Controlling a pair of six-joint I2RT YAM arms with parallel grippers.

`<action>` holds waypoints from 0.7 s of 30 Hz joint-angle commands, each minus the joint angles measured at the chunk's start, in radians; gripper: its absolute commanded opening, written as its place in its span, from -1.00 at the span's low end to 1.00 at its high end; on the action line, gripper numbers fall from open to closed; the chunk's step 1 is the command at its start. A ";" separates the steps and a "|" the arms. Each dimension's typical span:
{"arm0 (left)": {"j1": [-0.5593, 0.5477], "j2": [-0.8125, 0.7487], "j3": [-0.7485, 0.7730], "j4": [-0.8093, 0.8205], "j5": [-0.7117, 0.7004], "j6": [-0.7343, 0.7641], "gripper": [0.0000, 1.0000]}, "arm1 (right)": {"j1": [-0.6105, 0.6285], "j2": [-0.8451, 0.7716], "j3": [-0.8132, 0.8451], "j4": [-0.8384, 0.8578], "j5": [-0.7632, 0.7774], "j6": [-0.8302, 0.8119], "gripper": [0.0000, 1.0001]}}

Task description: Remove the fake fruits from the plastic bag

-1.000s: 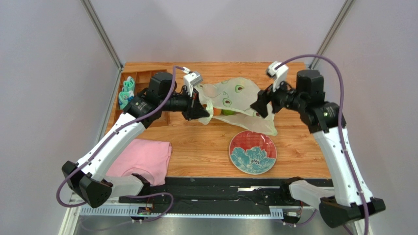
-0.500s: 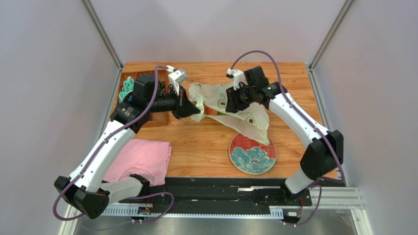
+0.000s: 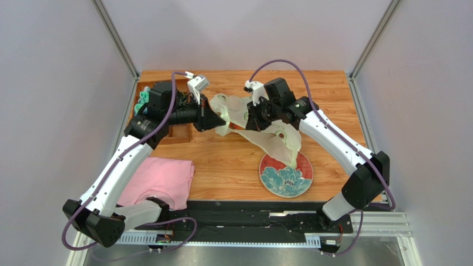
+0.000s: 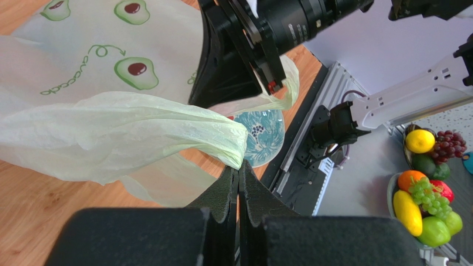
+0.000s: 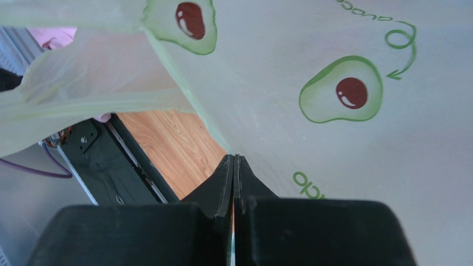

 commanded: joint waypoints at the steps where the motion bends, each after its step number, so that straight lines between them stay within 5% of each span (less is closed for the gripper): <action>1: 0.007 0.019 0.026 0.046 0.029 -0.026 -1.00 | 0.015 -0.040 -0.048 -0.009 0.033 0.017 -1.00; 9: 0.036 -0.019 0.060 0.014 0.075 -0.016 -1.00 | 0.014 0.087 -0.016 0.027 0.300 0.021 -1.00; 15: 0.090 -0.080 0.052 -0.060 0.163 0.072 -1.00 | -0.061 0.256 0.211 0.084 0.573 0.015 -1.00; 21: 0.102 -0.185 -0.003 -0.158 0.213 0.147 -1.00 | -0.080 0.289 0.388 0.096 0.597 0.015 -1.00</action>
